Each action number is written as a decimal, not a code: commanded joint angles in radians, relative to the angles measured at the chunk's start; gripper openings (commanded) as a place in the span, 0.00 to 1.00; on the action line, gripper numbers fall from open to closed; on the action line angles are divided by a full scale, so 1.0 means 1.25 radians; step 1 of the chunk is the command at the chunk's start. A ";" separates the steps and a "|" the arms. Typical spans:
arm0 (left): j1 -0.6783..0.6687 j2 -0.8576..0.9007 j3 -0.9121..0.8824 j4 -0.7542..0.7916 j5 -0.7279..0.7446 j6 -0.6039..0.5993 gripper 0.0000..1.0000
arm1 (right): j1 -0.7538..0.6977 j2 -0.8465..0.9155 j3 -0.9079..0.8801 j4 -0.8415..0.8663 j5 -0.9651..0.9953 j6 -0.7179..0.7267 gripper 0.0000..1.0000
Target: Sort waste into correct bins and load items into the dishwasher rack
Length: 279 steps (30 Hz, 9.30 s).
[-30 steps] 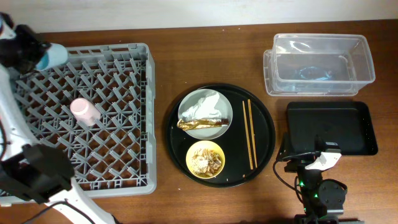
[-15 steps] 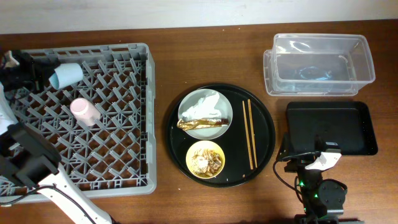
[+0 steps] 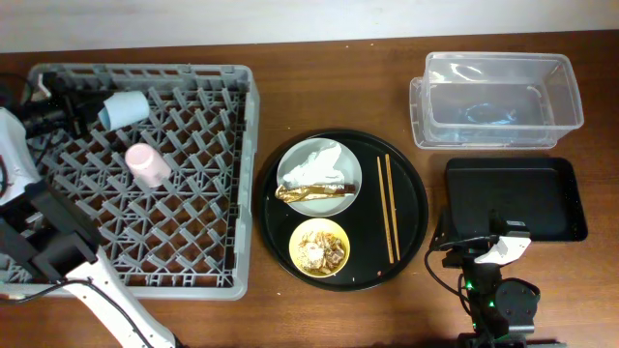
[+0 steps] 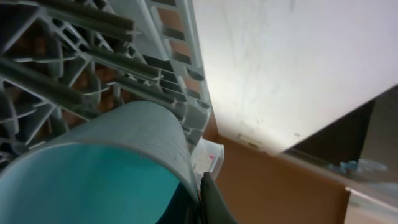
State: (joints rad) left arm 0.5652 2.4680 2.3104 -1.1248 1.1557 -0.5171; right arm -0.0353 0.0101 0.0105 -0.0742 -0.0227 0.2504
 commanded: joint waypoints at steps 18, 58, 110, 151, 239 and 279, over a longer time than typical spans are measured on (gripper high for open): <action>0.061 0.018 0.026 0.113 0.125 0.014 0.00 | 0.007 -0.005 -0.004 -0.004 0.004 -0.009 0.99; -0.603 -0.230 0.025 -0.102 -0.785 0.269 0.00 | 0.007 -0.005 -0.004 -0.004 0.004 -0.009 0.99; -0.689 -0.128 0.208 -0.142 -0.869 0.265 0.00 | 0.007 -0.005 -0.004 -0.004 0.004 -0.009 0.99; 0.230 -0.331 -0.501 -0.425 0.097 0.584 0.00 | 0.007 -0.005 -0.004 -0.004 0.004 -0.009 0.99; -0.216 -0.331 -0.287 -0.269 -1.033 0.171 0.00 | 0.007 -0.005 -0.004 -0.004 0.004 -0.009 0.99; -0.112 -0.351 -0.283 -0.247 -0.907 0.177 0.00 | 0.007 -0.005 -0.004 -0.004 0.004 -0.009 0.99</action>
State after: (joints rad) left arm 0.4496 2.0514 1.9396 -1.4467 -0.1074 -0.3779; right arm -0.0353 0.0101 0.0105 -0.0742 -0.0231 0.2501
